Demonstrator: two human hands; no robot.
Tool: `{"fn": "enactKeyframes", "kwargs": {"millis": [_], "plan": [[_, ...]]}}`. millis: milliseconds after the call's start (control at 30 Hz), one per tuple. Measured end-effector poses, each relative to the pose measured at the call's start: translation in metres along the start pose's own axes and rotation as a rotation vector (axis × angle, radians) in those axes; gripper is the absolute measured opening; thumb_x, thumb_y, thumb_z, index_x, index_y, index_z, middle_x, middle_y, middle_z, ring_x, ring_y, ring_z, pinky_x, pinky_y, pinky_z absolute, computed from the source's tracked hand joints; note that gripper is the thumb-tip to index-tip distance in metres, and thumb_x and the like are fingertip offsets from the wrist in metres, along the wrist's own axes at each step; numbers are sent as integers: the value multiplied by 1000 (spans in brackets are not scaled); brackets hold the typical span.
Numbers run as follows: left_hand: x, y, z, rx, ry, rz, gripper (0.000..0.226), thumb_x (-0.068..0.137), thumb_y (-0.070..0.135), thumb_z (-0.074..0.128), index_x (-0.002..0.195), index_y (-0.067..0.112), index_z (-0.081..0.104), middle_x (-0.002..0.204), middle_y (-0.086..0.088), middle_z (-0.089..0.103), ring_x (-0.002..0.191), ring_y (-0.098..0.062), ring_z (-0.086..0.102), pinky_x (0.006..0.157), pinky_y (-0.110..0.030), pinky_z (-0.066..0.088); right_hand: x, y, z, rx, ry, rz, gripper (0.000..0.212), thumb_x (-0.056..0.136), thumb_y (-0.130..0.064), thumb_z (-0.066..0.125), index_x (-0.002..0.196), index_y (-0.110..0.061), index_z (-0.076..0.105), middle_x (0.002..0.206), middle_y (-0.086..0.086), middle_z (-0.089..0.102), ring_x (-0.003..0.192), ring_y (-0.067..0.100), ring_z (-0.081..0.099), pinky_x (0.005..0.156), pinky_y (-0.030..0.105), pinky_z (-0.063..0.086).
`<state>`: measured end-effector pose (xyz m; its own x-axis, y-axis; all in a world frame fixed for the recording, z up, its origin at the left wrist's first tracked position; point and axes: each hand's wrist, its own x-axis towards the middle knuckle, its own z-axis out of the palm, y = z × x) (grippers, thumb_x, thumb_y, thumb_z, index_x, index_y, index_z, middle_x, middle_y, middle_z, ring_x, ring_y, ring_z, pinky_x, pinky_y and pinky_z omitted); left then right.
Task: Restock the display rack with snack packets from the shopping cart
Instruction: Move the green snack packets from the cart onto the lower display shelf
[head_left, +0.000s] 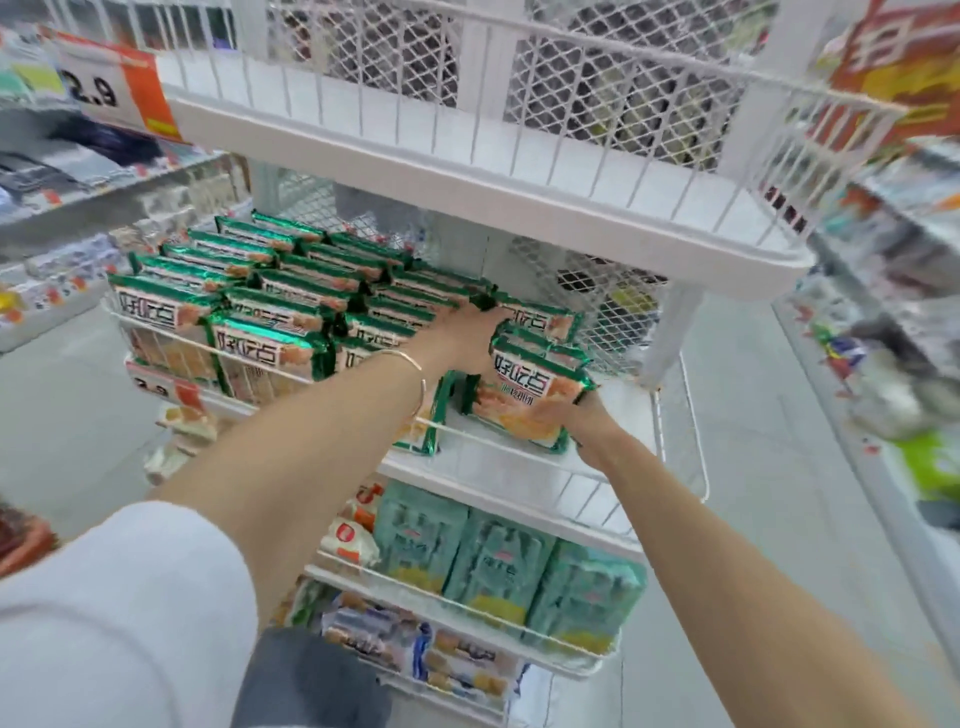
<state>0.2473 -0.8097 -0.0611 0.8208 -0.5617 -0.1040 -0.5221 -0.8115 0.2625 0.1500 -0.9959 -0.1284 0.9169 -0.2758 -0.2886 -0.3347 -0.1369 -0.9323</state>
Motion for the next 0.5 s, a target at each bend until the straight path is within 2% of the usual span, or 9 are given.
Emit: {"fn": "enactKeyframes", "kwargs": {"millis": [33,67,133,233,333,400,433,467,500], "plan": [[8,-5,2,78,2,13,110,72,65,76,157,32,15,160,-9,30,146,-36,26,116,-56,21,-14,-15,9,-52,-15,-1,50,66,6,84,109,-9,63,118,13,67,106,29,65,94,48,53],[16,-11,3,130,5,15,108,74,68,72,158,33,14,163,-8,23,149,-34,20,118,-57,17,-14,-22,13,-100,-53,6,41,72,13,75,104,-10,64,113,13,68,104,28,64,95,46,53],[27,-24,2,186,-14,-9,111,74,75,66,158,35,5,167,-4,3,153,-31,2,119,-59,5,-3,-32,16,-146,-128,1,38,77,14,71,112,-1,65,115,20,67,100,25,62,96,43,50],[38,-37,1,216,-24,-34,110,77,75,62,158,37,-4,167,1,-8,153,-27,-6,118,-62,-2,14,-41,24,-226,-166,-26,54,75,0,79,125,0,60,125,21,64,110,32,64,101,43,50],[43,-42,1,150,-29,-26,110,80,63,69,158,37,-3,167,5,-7,153,-21,-6,118,-64,-2,19,-36,23,-65,-183,-39,66,68,-37,88,126,-23,61,124,-1,68,122,21,58,112,47,40],[43,-43,2,143,-19,-25,116,75,63,74,158,36,-3,167,5,-7,153,-22,-6,116,-64,-2,6,-51,21,171,-69,33,48,84,-62,63,117,-27,60,114,-10,65,120,13,51,117,54,27],[43,-43,3,143,-21,-28,120,73,64,75,158,35,-4,167,5,-7,153,-22,-6,116,-64,-1,11,-52,17,263,2,38,46,94,-63,46,117,-26,58,109,-10,60,114,9,46,111,33,27],[43,-42,4,140,-20,-32,123,71,65,76,158,34,-4,167,4,-7,153,-22,-6,116,-65,-1,17,-52,15,339,35,25,50,100,-61,31,119,-22,57,107,-8,55,109,9,45,87,41,30],[44,-43,5,136,-18,-36,125,69,66,77,158,33,-4,167,4,-7,153,-23,-7,116,-65,-1,22,-50,18,414,9,21,59,101,-62,21,126,-21,56,112,-5,59,108,11,52,83,40,32]]}}
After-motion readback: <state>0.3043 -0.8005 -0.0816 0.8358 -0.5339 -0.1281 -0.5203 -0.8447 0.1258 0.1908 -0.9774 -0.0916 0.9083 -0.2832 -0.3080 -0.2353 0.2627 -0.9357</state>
